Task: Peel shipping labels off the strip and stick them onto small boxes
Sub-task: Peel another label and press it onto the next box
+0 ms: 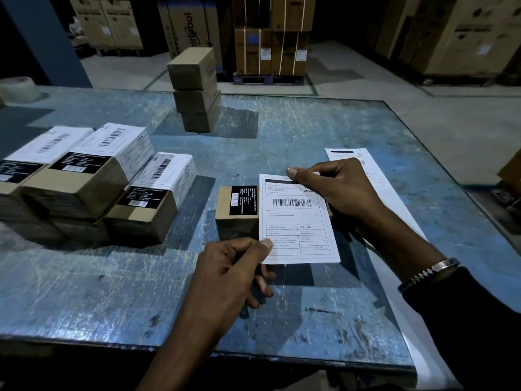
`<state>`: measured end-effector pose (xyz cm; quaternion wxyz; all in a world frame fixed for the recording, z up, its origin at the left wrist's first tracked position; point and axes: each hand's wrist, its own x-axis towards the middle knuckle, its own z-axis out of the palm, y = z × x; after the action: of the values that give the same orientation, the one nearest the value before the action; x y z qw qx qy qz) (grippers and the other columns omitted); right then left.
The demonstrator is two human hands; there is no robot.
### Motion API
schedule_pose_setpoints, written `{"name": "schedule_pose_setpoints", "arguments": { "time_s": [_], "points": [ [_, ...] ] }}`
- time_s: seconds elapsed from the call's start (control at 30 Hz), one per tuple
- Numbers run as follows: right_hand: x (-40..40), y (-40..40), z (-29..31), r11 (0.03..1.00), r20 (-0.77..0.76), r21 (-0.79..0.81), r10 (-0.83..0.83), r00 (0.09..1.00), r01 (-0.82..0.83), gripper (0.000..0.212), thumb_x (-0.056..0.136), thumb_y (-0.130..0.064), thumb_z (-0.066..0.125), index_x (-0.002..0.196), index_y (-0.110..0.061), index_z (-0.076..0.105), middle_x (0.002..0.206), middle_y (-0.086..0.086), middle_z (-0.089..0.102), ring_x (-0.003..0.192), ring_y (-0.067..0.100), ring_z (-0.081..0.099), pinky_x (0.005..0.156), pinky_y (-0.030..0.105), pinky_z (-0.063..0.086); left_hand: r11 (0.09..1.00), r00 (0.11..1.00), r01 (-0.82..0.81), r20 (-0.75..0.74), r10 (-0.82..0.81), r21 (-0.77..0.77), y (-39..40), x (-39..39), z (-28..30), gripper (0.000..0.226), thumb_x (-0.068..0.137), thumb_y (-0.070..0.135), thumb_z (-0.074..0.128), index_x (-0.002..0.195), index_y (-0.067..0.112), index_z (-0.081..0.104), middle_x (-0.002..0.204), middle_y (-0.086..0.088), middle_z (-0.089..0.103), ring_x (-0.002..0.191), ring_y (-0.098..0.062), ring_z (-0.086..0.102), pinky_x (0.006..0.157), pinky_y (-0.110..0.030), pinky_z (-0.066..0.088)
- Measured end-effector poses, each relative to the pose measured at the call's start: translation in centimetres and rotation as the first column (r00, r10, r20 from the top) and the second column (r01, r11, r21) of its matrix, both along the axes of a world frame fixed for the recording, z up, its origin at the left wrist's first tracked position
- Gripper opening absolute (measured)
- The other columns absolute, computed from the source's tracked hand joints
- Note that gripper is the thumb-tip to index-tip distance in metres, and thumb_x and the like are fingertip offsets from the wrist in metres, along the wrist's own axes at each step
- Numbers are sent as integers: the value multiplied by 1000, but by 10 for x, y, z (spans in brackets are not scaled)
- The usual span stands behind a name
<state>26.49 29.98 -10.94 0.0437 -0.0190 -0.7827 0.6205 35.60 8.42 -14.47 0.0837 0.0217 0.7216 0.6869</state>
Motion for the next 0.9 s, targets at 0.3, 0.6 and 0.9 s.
{"name": "schedule_pose_setpoints", "arguments": {
  "time_s": [0.3,0.6,0.9],
  "points": [
    [1,0,2,1000,10,11,1,1000,-1,22,91,-31,86,90,-9,86,78,8,82,62,15,76,53,18,50,1000,1000,21,-20,-21,-14,1,1,2,46,98,37,63,87,-6,76,69,-25,69,46,-17,61,46,-27,46],
    [-1,-2,-1,1000,9,-21,1,1000,-1,23,91,-29,87,91,-6,86,80,11,82,63,17,76,53,20,51,1000,1000,7,-14,-7,23,1,2,4,35,103,25,62,77,8,80,66,-23,69,44,-17,58,44,-22,45],
    [-2,-2,-2,997,35,-71,12,999,-10,24,91,-27,86,93,-3,85,81,14,82,60,16,75,50,19,50,1000,1000,20,-19,-20,12,0,2,2,46,88,48,64,76,7,78,69,-25,70,49,-26,58,47,-28,46]
  ]
}}
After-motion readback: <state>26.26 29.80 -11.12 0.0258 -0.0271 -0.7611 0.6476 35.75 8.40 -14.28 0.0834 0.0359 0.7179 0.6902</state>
